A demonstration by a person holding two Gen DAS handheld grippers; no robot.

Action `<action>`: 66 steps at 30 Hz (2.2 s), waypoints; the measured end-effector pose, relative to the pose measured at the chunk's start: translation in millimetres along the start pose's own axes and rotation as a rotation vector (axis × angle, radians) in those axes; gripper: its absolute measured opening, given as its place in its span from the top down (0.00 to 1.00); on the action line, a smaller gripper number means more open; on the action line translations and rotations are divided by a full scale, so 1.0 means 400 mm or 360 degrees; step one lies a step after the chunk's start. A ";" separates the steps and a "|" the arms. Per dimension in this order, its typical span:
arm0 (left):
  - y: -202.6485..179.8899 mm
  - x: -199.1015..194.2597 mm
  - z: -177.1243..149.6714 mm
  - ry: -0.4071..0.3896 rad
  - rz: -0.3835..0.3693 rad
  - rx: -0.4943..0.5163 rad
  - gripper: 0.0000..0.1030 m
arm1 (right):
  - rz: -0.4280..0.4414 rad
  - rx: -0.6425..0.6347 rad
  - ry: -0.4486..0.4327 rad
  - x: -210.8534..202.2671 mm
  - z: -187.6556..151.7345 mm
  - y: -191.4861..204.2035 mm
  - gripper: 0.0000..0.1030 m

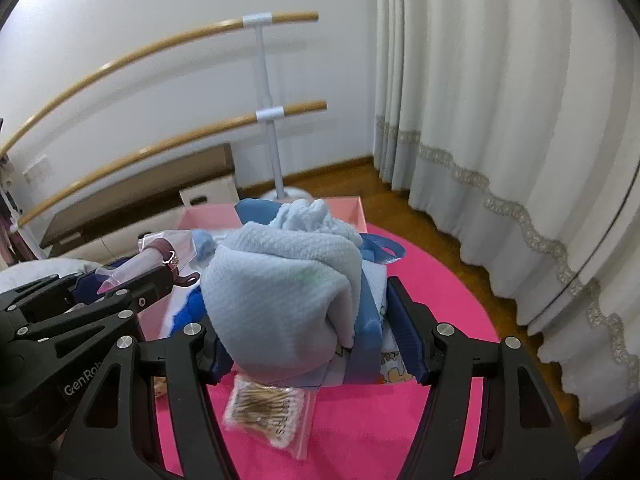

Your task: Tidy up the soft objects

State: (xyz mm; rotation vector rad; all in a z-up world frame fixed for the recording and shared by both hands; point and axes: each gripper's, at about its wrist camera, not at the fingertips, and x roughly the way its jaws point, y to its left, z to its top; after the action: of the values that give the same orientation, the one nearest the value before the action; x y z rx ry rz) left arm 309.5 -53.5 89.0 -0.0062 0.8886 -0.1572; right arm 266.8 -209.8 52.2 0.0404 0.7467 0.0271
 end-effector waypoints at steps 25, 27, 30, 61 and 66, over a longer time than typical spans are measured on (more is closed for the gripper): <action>0.083 0.450 0.263 0.0416 -0.0039 -0.0043 0.43 | -0.0099 -0.0041 0.0334 0.235 -0.004 -0.005 0.17; 0.094 0.452 0.269 0.0399 -0.0040 -0.0073 0.31 | -0.0128 -0.0041 0.0305 0.228 -0.001 -0.010 0.09; 0.102 0.441 0.249 0.0394 -0.0049 -0.0106 0.22 | -0.0160 -0.0052 0.0265 0.215 0.006 -0.013 0.03; 0.049 0.136 0.086 0.0219 0.0069 0.0004 0.15 | -0.0160 0.0026 0.0272 0.101 -0.015 -0.041 0.03; 0.039 0.081 0.057 0.0190 0.0073 -0.0002 0.15 | -0.0173 0.0010 0.0234 0.043 -0.037 -0.040 0.03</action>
State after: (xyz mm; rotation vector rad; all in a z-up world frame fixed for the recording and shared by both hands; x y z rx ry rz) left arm 349.2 -43.8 77.3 0.0229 1.0071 -0.1150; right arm 269.4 -224.6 29.0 0.0039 0.8948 -0.0764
